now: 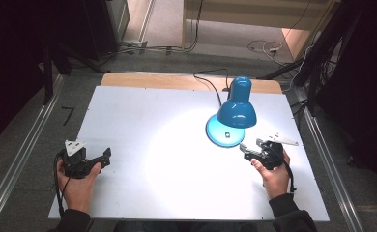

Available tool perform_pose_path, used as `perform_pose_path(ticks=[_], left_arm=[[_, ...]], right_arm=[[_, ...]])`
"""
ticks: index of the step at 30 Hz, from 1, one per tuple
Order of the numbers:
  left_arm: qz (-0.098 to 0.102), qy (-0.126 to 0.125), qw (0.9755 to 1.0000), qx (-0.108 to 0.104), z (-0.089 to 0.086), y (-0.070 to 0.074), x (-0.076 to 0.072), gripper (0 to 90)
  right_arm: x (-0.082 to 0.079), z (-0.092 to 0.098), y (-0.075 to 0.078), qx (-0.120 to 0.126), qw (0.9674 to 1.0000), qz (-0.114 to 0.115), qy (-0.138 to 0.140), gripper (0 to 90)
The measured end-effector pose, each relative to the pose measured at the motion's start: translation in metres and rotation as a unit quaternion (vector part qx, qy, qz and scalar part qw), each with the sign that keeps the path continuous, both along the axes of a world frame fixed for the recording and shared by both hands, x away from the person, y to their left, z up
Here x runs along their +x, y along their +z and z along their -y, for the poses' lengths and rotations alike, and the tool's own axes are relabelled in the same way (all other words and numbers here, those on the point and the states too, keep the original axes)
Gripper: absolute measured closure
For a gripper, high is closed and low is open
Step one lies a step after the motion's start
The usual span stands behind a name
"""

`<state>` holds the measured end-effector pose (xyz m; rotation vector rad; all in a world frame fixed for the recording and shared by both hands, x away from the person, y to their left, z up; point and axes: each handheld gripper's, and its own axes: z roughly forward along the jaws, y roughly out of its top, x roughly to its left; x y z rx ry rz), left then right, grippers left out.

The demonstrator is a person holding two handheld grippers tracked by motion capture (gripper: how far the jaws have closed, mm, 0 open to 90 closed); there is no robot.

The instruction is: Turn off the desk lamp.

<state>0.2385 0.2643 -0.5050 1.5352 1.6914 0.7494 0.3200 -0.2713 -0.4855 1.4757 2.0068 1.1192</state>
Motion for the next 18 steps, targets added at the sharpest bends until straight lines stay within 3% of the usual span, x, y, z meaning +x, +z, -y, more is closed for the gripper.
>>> perform_pose_path(ticks=[18], left_arm=[[0.001, -0.001, 1.0, 0.0, 0.0, 0.001, 0.0, 8.6]], right_arm=[[0.009, -0.012, -0.001, -0.001, 1.0, 0.006, 0.008, 34.9]])
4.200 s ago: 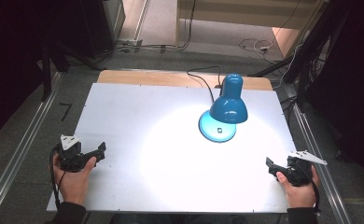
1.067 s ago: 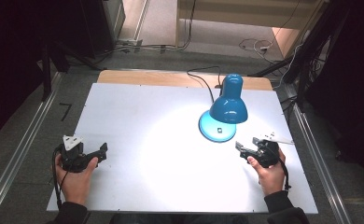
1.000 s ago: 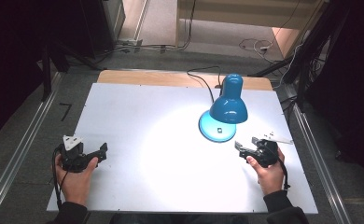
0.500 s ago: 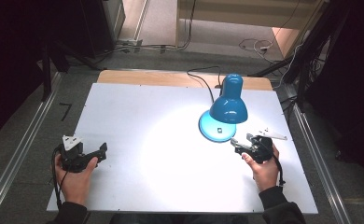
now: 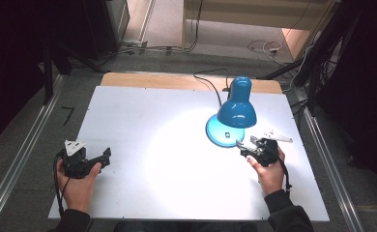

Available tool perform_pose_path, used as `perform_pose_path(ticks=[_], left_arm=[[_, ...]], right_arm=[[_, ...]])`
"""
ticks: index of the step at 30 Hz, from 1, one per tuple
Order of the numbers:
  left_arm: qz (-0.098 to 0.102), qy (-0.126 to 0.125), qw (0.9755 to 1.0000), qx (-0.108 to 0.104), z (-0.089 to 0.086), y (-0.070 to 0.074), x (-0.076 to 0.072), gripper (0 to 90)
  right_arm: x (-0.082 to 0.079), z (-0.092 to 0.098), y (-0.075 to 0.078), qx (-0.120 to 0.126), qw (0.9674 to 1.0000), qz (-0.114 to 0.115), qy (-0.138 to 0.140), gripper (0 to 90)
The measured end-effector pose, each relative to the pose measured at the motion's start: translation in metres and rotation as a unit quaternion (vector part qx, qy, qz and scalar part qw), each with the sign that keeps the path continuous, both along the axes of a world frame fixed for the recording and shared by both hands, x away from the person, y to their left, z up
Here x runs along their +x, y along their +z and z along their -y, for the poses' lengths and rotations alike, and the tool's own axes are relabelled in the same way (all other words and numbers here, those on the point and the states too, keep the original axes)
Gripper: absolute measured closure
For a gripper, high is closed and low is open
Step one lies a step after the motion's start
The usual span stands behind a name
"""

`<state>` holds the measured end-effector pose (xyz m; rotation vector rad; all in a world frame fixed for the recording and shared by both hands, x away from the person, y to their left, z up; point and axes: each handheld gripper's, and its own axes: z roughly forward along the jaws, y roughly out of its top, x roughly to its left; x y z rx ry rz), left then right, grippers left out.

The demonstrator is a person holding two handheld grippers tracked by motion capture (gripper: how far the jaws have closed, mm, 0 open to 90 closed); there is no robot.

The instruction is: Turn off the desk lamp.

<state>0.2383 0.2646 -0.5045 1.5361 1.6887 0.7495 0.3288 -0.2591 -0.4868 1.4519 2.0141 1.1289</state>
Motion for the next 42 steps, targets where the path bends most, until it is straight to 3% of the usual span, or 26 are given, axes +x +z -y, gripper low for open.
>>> perform_pose_path(ticks=[6, 14, 42], left_arm=[[0.001, 0.0, 1.0, 0.001, 0.0, 0.0, 0.0, 10.8], [0.001, 0.0, 1.0, 0.001, 0.0, -0.001, 0.0, 10.9], [0.005, -0.001, 1.0, -0.004, -0.001, 0.0, -0.001, 11.0]], right_arm=[[0.004, -0.003, -0.001, -0.001, 1.0, 0.007, 0.003, 48.7], [0.006, -0.008, -0.003, 0.015, 0.9993, 0.027, 0.02, 87.1], [0.029, -0.038, -0.016, 0.016, 0.9989, 0.015, 0.041, 88.0]])
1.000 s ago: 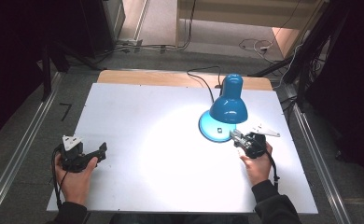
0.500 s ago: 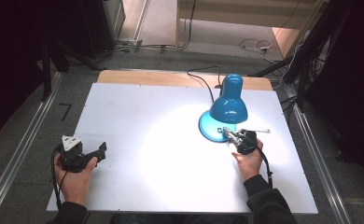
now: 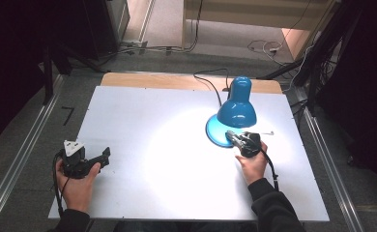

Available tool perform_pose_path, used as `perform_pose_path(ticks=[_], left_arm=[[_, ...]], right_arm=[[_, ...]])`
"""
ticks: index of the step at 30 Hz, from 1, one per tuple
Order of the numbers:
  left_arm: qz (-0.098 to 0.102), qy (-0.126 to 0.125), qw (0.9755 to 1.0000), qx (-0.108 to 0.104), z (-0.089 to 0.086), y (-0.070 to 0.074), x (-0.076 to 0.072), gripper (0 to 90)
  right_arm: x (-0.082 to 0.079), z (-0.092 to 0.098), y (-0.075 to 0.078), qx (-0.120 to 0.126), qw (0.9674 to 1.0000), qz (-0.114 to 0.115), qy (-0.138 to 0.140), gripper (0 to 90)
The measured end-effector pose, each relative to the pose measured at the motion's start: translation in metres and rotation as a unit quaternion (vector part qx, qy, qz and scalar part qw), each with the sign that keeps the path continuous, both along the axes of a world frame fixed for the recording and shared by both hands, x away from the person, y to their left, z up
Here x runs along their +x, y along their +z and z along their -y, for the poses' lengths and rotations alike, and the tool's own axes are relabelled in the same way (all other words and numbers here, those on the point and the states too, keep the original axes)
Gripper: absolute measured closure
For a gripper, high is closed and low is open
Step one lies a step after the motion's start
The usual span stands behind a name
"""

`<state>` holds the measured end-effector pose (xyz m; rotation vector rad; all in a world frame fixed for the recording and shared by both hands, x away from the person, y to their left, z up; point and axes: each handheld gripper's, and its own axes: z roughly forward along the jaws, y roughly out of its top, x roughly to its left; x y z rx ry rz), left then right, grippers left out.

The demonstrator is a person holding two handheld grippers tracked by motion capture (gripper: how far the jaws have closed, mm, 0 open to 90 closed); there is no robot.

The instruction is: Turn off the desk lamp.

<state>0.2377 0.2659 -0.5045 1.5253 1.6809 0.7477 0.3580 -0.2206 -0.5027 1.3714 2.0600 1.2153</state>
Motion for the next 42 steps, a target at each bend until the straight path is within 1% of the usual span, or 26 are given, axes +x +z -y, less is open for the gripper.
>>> perform_pose_path(ticks=[8, 19, 20, 21, 23, 25, 31, 34, 37, 40, 42], left_arm=[[0.001, -0.001, 1.0, 0.001, 0.0, 0.0, -0.001, 11.0], [0.0, -0.003, 1.0, 0.002, 0.002, 0.0, 0.0, 11.1], [0.001, -0.003, 1.0, 0.0, 0.001, 0.0, 0.0, 11.1], [0.0, -0.002, 1.0, 0.001, 0.001, 0.0, 0.0, 11.1], [0.001, -0.002, 1.0, 0.0, 0.001, 0.0, 0.0, 11.1], [0.001, -0.001, 1.0, -0.001, 0.0, 0.0, 0.0, 11.1], [0.002, -0.001, 1.0, -0.002, -0.001, 0.001, -0.001, 11.2], [0.002, 0.001, 1.0, -0.002, -0.001, 0.001, -0.001, 11.7], [0.002, 0.0, 1.0, -0.002, -0.001, 0.0, -0.001, 11.8], [0.003, -0.001, 1.0, -0.002, -0.001, 0.001, -0.001, 11.7], [0.003, -0.001, 1.0, -0.001, -0.001, 0.001, -0.001, 11.7]], right_arm=[[0.002, 0.0, 0.0, -0.001, 1.0, 0.003, -0.003, 88.1], [0.005, -0.001, -0.001, -0.001, 0.9999, 0.011, 0.0, 88.2], [0.006, -0.001, -0.002, -0.007, 0.9999, 0.01, -0.005, 88.2], [0.007, -0.001, -0.003, -0.007, 0.9998, 0.015, -0.008, 88.3], [0.01, 0.0, -0.003, 0.004, 0.9999, 0.011, -0.012, 88.3], [0.012, 0.0, -0.004, 0.0, 0.9998, 0.014, -0.013, 88.3], [0.016, 0.003, -0.004, 0.007, 0.9997, 0.008, -0.021, 88.2], [0.016, 0.008, -0.001, 0.018, 0.9995, 0.012, -0.023, 88.1], [0.016, 0.012, 0.001, 0.019, 0.9994, 0.017, -0.025, 88.0], [0.017, 0.014, 0.001, 0.02, 0.9993, 0.013, -0.029, 87.9], [0.017, 0.015, 0.001, 0.017, 0.9993, 0.016, -0.03, 87.8]])
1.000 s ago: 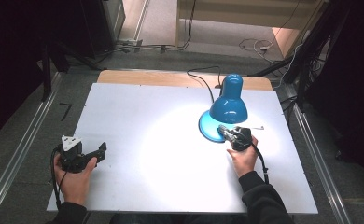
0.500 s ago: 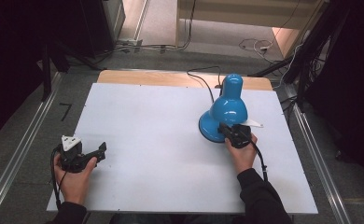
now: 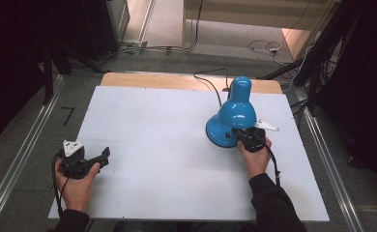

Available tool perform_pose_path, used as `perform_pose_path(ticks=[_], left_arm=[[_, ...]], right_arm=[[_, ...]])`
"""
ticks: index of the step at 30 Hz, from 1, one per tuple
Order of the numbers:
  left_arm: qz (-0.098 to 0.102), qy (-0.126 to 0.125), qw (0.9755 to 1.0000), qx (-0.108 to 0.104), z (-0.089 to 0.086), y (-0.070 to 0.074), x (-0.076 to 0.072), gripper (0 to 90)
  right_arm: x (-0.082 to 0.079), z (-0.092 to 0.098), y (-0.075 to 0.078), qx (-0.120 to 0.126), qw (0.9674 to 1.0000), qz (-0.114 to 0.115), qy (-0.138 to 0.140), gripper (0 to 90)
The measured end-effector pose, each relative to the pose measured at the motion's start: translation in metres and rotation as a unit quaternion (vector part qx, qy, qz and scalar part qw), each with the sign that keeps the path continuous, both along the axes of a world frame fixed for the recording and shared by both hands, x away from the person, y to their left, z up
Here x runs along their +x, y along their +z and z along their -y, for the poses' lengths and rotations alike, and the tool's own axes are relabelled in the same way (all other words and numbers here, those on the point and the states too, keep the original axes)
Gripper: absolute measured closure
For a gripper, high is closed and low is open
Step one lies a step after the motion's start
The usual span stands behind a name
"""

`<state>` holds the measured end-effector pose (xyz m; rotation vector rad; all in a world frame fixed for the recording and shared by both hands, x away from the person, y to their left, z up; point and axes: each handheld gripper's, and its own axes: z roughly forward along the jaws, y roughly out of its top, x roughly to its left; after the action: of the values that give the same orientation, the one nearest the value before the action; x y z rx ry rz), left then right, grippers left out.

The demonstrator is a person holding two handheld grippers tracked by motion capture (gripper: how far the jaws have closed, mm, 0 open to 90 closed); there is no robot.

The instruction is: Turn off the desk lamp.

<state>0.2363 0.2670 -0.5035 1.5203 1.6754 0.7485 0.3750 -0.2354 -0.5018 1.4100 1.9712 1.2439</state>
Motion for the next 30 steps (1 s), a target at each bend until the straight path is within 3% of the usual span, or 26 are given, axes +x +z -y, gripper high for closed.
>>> perform_pose_path(ticks=[6, 13, 22, 30], left_arm=[[-0.001, 0.001, 1.0, -0.002, 0.0, 0.0, 0.0, 11.7], [-0.001, 0.0, 1.0, -0.001, 0.0, 0.0, 0.0, 11.7], [0.0, 0.001, 1.0, -0.002, 0.0, 0.0, 0.0, 11.8], [0.0, 0.001, 1.0, -0.002, 0.0, 0.0, 0.0, 11.8]], right_arm=[[0.001, 0.004, 0.001, 0.005, 1.0, 0.0, -0.003, 80.4], [0.003, 0.008, 0.0, 0.015, 0.9998, -0.011, -0.007, 62.5], [0.004, 0.014, 0.002, 0.021, 0.9996, -0.009, -0.019, 44.9], [0.005, 0.017, 0.002, 0.021, 0.9994, -0.014, -0.025, 36.2]])
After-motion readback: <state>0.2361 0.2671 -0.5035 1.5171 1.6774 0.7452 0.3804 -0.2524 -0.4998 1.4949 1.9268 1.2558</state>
